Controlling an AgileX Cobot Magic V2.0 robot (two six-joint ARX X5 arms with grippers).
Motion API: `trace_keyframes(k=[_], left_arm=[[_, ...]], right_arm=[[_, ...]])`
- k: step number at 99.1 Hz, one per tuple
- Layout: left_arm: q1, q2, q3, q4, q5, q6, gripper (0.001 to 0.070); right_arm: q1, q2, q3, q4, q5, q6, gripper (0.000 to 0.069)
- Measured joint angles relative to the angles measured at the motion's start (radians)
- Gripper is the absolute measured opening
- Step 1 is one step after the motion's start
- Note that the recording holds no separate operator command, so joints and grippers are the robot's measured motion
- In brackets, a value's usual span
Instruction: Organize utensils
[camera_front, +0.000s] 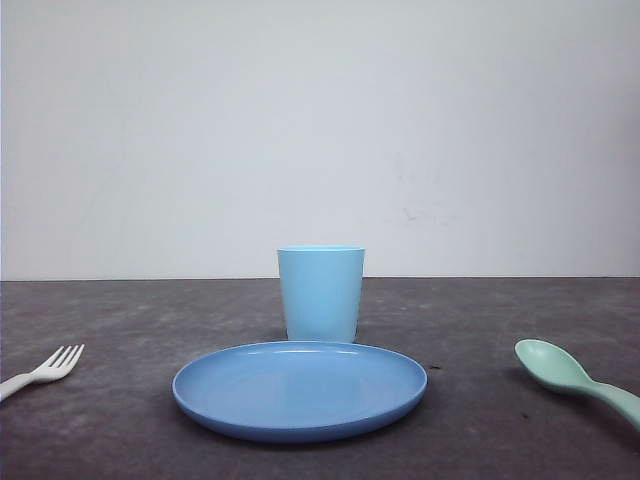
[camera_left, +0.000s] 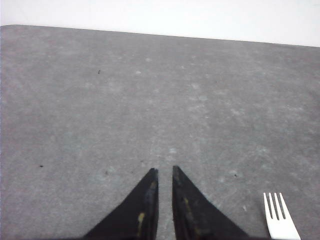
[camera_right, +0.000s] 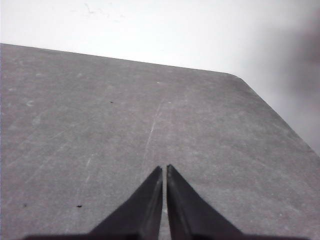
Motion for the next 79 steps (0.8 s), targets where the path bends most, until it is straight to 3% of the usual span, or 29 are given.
trace_keyframes(k=[37,79], left_arm=[[0.000,0.000,0.000,0.000,0.000,0.000,0.0026],[0.000,0.000,0.000,0.000,0.000,0.000,0.0026]], right_arm=[[0.000,0.000,0.000,0.000,0.000,0.002,0.0014],[0.000,0.000,0.000,-0.030,-0.001,0.129,0.0014]])
